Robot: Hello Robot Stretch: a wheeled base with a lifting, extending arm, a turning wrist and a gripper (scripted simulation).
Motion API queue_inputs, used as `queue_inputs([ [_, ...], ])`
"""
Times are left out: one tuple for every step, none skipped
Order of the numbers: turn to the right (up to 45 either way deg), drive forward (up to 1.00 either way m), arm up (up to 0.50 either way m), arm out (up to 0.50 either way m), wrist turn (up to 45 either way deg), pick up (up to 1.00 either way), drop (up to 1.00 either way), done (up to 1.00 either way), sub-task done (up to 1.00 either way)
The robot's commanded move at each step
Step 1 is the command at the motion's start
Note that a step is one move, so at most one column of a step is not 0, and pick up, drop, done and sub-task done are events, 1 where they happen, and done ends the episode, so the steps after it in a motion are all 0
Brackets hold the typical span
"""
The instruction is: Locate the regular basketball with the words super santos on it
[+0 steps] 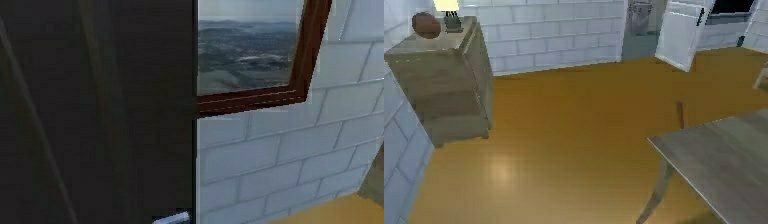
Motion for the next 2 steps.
queue_inputs([
  [45.0, 0.0, 0.0, 0.0, 0.0, 0.0, 0.0, 0.0, 0.0],
  [45.0, 0.0, 0.0, 0.0, 0.0, 0.0, 0.0, 0.0, 0.0],
])
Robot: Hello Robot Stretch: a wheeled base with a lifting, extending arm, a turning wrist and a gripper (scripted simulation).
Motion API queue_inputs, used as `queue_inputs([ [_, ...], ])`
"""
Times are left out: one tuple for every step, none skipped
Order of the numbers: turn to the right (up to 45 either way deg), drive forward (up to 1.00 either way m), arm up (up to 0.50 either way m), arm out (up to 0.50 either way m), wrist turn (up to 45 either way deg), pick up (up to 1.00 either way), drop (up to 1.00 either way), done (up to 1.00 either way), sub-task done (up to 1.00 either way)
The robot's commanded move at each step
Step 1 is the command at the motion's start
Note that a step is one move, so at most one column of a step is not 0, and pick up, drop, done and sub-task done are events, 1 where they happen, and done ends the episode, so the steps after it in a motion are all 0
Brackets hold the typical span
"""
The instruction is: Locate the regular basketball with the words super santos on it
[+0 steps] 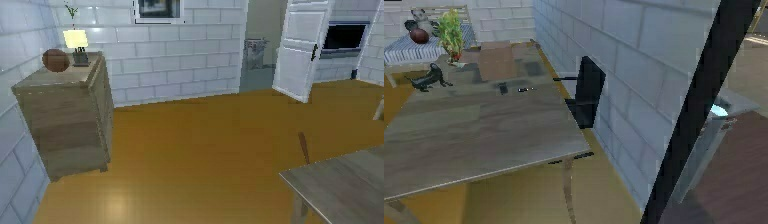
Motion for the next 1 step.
queue_inputs([
  [6.0, 0.0, 0.0, 0.0, 0.0, 0.0, 0.0, 0.0, 0.0],
])
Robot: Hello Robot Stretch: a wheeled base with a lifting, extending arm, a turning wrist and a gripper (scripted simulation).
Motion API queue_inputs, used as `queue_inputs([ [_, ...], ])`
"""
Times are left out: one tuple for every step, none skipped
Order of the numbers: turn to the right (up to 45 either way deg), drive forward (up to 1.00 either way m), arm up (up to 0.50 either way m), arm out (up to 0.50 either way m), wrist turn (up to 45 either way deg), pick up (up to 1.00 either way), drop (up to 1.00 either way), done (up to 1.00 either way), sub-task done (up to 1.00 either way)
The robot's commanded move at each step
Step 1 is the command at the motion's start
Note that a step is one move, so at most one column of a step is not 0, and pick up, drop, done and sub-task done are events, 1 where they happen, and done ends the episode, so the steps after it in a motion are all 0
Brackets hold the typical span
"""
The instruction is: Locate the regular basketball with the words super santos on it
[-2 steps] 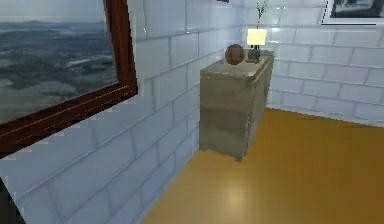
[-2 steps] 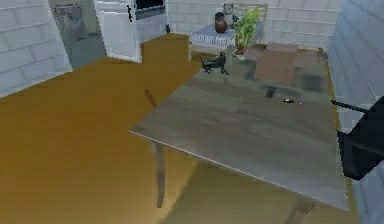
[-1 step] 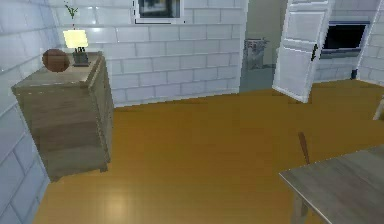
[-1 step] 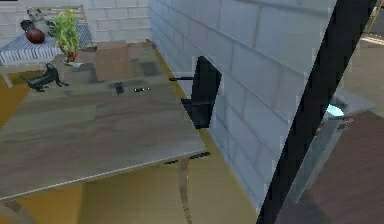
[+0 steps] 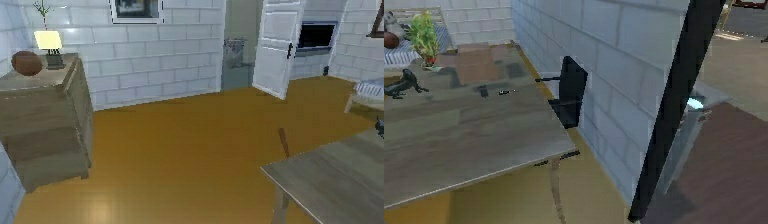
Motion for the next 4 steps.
queue_inputs([
  [0.0, 0.35, 0.0, 0.0, 0.0, 0.0, 0.0, 0.0, 0.0],
  [-36.0, 0.0, 0.0, 0.0, 0.0, 0.0, 0.0, 0.0, 0.0],
  [0.0, 1.0, 0.0, 0.0, 0.0, 0.0, 0.0, 0.0, 0.0],
  [-15.0, 0.0, 0.0, 0.0, 0.0, 0.0, 0.0, 0.0, 0.0],
])
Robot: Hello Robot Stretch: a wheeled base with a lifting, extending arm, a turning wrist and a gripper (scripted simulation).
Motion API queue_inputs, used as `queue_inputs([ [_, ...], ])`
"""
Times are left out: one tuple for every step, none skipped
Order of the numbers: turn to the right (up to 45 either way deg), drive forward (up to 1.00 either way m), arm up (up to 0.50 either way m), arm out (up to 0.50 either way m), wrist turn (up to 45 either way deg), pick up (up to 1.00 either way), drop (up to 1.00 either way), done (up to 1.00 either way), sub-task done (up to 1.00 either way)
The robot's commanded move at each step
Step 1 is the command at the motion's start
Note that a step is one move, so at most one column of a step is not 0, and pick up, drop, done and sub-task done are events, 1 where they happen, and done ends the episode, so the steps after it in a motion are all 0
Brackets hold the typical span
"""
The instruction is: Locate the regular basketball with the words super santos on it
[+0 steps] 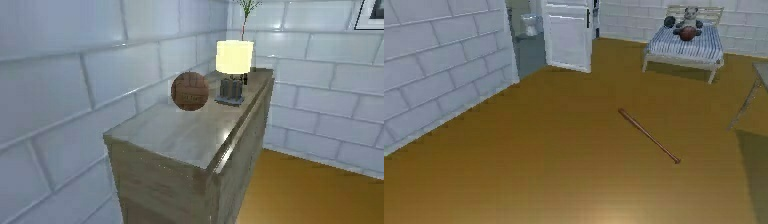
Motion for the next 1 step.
queue_inputs([
  [0.0, 0.0, 0.0, 0.0, 0.0, 0.0, 0.0, 1.0, 0.0],
])
